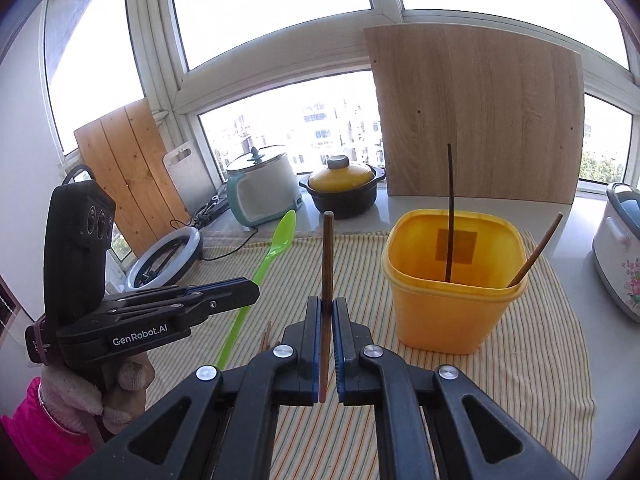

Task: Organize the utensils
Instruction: 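Carry the green spoon and wooden chopstick over the yellow container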

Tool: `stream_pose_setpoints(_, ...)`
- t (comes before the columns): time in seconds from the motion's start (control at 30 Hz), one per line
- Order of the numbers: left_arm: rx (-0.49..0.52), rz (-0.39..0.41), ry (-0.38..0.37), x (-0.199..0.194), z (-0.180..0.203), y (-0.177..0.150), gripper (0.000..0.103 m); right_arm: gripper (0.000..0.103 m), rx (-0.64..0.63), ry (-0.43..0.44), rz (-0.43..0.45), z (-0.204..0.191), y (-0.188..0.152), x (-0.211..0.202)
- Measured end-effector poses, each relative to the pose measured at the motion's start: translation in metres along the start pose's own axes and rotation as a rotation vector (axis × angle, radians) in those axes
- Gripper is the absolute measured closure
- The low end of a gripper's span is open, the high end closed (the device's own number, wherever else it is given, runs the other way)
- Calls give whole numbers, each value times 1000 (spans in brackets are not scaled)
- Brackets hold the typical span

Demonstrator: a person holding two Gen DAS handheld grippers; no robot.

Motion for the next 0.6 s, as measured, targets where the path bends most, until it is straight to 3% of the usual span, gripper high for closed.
stream_pose_setpoints(0.6, 42, 51, -19, 17, 25, 44, 99, 100, 146, 30, 197, 52, 75, -60)
Point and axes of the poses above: each gripper's, at about its wrist camera, not at the fingertips, and x roughly the way its jaws point, z to its right, y to its top, the point moved 6 cm from there along x, roughly the way its jaws point, and after that the axes turned 3 degrees about -y, right-handed, at the moved point
